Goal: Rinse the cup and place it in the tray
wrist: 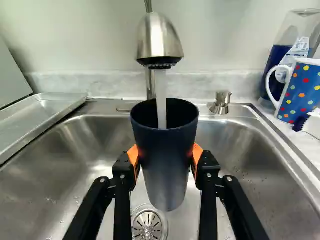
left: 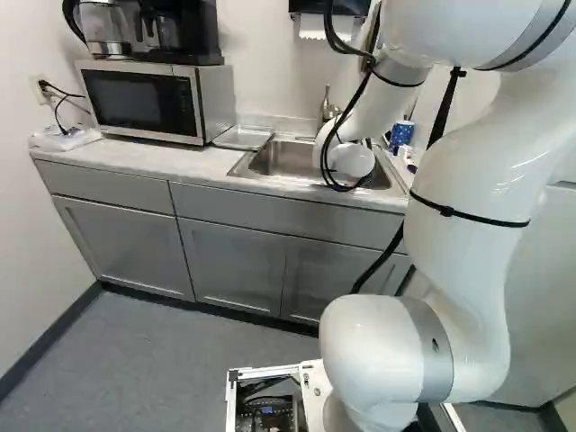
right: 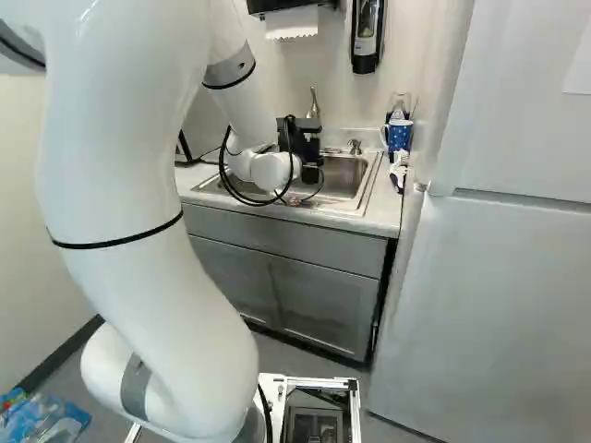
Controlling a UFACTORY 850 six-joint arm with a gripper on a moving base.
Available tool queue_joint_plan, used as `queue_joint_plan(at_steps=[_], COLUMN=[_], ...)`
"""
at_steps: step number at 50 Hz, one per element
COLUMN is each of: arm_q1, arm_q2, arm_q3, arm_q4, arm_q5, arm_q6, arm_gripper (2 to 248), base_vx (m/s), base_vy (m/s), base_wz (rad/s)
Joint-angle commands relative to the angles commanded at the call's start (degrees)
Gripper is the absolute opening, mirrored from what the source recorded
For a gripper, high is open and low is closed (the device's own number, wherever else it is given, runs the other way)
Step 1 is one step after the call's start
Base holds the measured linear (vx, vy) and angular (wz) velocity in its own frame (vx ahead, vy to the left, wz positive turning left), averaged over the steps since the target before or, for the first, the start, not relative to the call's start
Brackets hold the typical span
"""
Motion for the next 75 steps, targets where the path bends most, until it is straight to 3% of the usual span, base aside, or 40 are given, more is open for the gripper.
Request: queue_joint_plan(at_steps=[75], arm_q1=[0.00], arm_q2=[0.00], arm_q3=[0.00], arm_q4=[0.00], arm_q5=[0.00], arm_q6=[0.00], arm_gripper=[121], base_vx=[0.000], base_vy=[0.000], base_wz=[0.000])
